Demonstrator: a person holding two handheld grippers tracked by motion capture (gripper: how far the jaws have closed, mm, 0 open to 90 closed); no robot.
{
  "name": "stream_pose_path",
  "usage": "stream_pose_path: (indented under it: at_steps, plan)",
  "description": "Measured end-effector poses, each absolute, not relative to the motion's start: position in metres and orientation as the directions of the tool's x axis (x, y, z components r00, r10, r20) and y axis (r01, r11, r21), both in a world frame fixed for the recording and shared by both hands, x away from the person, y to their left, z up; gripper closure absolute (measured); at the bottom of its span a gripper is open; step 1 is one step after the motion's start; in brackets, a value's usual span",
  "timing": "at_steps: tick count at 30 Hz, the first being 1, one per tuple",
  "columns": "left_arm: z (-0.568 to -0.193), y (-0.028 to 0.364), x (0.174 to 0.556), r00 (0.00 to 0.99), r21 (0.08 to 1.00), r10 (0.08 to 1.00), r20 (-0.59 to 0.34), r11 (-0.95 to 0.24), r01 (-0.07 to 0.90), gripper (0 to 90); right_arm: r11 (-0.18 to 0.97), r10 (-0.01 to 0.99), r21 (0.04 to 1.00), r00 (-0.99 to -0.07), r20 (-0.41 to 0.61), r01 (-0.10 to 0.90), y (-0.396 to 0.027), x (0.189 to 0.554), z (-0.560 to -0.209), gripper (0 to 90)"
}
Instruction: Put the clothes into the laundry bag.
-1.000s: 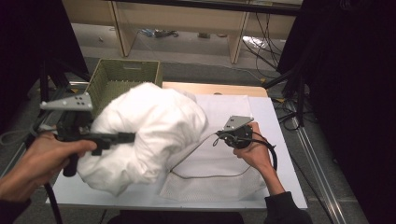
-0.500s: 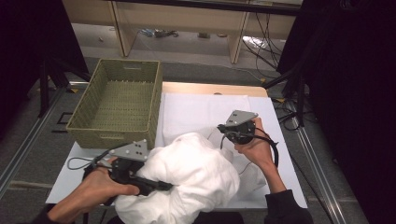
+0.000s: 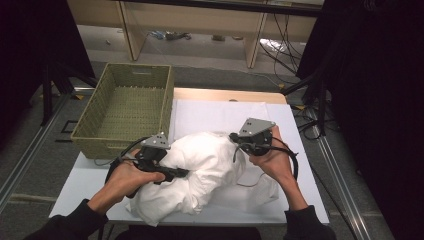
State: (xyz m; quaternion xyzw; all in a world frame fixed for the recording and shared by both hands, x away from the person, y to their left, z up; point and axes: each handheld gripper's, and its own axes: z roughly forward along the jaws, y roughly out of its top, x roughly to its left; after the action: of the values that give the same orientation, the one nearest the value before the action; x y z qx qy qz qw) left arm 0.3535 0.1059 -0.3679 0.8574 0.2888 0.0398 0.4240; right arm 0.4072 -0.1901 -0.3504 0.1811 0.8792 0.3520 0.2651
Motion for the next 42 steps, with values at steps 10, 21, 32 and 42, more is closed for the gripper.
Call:
stream_pose_path:
  at_steps: [10,21,32,42]
  plan:
    - [-0.403,0.024,0.351,0.920,0.707,0.330,-0.213,-0.598,0.378,63.2,0.667,0.507,0.733,-0.801,-0.317,0.132,-0.186,0.402,-0.344,90.0]
    - [-0.404,0.020,0.398,0.860,0.699,0.500,-0.105,-0.578,0.422,65.1,0.669,0.499,0.727,-0.817,-0.289,0.152,-0.188,0.394,-0.343,90.0]
    - [-0.437,0.000,0.409,0.800,0.726,0.561,-0.211,-0.459,0.513,47.3,0.673,0.476,0.722,-0.841,-0.255,0.162,-0.197,0.386,-0.349,90.0]
    - [-0.371,0.049,0.374,0.861,0.773,0.508,-0.027,-0.535,0.340,22.6,0.675,0.486,0.717,-0.835,-0.257,0.173,-0.197,0.388,-0.354,90.0]
